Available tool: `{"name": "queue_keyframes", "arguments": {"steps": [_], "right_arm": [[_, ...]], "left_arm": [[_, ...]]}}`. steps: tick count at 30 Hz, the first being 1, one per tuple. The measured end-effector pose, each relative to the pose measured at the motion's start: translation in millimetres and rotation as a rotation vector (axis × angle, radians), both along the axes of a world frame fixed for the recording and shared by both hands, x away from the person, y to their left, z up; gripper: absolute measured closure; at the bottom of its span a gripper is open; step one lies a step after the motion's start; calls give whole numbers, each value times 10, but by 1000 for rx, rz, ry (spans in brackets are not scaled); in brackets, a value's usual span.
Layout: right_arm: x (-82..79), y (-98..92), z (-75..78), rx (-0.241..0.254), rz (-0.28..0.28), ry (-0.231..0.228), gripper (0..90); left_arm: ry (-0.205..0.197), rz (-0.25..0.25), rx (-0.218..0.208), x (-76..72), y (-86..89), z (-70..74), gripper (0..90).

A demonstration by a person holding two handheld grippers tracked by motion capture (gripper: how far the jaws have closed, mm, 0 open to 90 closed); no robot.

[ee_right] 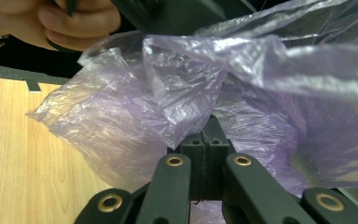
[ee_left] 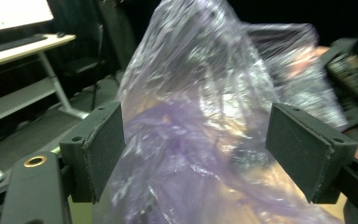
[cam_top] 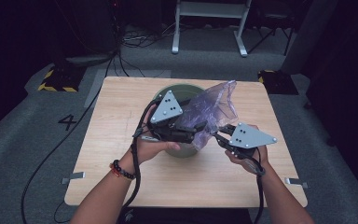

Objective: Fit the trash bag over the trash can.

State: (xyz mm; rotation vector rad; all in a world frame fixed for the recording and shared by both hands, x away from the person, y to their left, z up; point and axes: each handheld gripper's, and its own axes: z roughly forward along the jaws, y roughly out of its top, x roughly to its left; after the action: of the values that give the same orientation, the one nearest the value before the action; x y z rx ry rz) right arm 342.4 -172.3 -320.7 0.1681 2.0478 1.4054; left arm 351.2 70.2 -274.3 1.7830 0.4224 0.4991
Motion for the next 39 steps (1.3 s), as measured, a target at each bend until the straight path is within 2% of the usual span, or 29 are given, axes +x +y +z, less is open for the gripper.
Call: {"name": "queue_keyframes", "arguments": {"steps": [2,5,8,10,12,14,17,21,24,27,32,36,39], "right_arm": [[4,-1,-4,-3,-3,-1,900],[4,7,-4,-3,-5,-2,900],[-6,23,-5,-5,-1,-6,900],[-15,30,-8,-8,3,-7,900],[-22,29,-14,-6,7,-7,900],[-27,21,-17,-1,11,-7,900],[-39,4,-20,6,16,-9,900],[-48,-41,-29,23,24,-7,900],[-59,-93,-36,43,26,3,900],[-64,-145,-32,54,21,2,900],[-89,-271,-31,91,20,16,900],[-84,-393,-74,105,-11,32,900],[-53,-484,-114,125,-34,62,900]], "left_arm": [[6,-21,-6,-28,-3,0,188],[-7,-26,38,-53,-68,-28,178],[-17,13,60,-44,-114,-44,202],[-12,31,55,-1,-101,-50,306],[-4,32,57,38,-77,-60,486],[5,19,76,79,-55,-74,586],[-11,12,102,98,-25,-92,751],[-20,34,89,106,51,-102,861],[-12,37,91,113,129,-113,894],[-15,60,99,108,197,-133,897],[4,96,77,111,375,-196,897],[29,116,52,111,538,-253,896],[41,123,34,75,643,-299,896]]}}
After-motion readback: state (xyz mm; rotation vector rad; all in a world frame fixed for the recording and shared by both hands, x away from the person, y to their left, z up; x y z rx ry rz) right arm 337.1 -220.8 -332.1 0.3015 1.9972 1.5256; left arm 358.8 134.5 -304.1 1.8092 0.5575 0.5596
